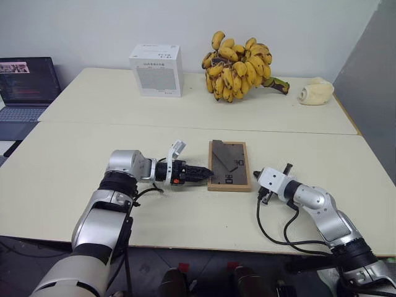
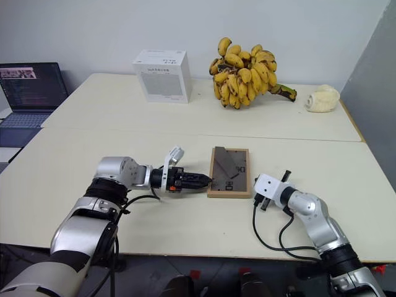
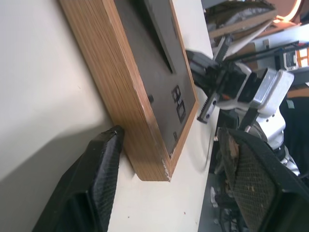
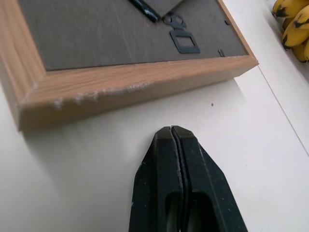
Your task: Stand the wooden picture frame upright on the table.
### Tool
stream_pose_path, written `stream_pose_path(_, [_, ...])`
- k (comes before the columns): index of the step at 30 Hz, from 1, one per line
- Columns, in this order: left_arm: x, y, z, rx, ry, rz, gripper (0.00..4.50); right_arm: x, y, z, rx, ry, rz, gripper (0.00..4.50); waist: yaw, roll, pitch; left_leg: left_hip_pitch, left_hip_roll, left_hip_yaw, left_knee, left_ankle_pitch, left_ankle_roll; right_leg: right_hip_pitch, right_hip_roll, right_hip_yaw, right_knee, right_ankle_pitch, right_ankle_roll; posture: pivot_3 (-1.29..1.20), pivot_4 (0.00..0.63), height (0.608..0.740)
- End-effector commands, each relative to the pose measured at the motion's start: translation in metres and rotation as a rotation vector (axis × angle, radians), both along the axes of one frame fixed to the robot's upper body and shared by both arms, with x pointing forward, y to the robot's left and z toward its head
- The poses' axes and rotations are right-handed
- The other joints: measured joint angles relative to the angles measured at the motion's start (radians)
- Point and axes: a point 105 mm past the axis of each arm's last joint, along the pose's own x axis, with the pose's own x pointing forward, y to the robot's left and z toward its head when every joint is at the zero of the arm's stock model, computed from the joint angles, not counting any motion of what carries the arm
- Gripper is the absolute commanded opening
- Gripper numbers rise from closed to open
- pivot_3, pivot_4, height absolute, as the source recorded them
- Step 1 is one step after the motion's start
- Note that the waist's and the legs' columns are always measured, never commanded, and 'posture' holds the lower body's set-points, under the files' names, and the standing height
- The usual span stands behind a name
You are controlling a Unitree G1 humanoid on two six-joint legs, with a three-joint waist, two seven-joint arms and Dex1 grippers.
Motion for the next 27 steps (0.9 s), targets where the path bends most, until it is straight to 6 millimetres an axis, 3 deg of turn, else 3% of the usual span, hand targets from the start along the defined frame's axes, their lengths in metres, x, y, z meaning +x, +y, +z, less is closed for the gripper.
stream_pose_path(1, [0.002,-0.013,0.007,-0.025,-0.006,-0.025,3.24,0.003,0.016,-0.013,-0.020,0.021,0.022,0.00,0.000,0.000,0.000,0.000,0.000,0.000,0.000,0.000,0.000,0.000,0.000,0.000,0.000,0.000,0.000,0.00,0.150,0.740])
stream_pose_path(8, [0.010,-0.016,0.003,-0.031,0.012,0.015,3.24,0.005,0.042,-0.012,0.022,0.007,0.050,0.00,-0.005,0.000,0.000,0.001,0.001,0.000,0.000,0.000,0.000,0.001,0.001,0.000,0.001,0.000,0.000,0.00,0.150,0.740])
stream_pose_path(20, [0.016,-0.011,0.006,-0.053,0.015,0.055,3.24,0.002,0.027,-0.020,0.021,0.027,0.014,0.00,-0.007,0.000,0.000,0.001,0.000,-0.001,0.000,0.000,0.000,0.001,0.001,0.000,0.001,0.000,0.000,0.00,0.150,0.740])
stream_pose_path(27, [0.018,-0.012,0.018,-0.109,0.004,0.056,1.92,0.001,0.026,-0.021,0.028,0.033,0.010,0.00,-0.007,0.000,0.000,0.001,0.001,-0.001,0.000,0.000,0.000,0.001,0.001,0.000,0.000,0.000,0.000,0.00,0.150,0.740])
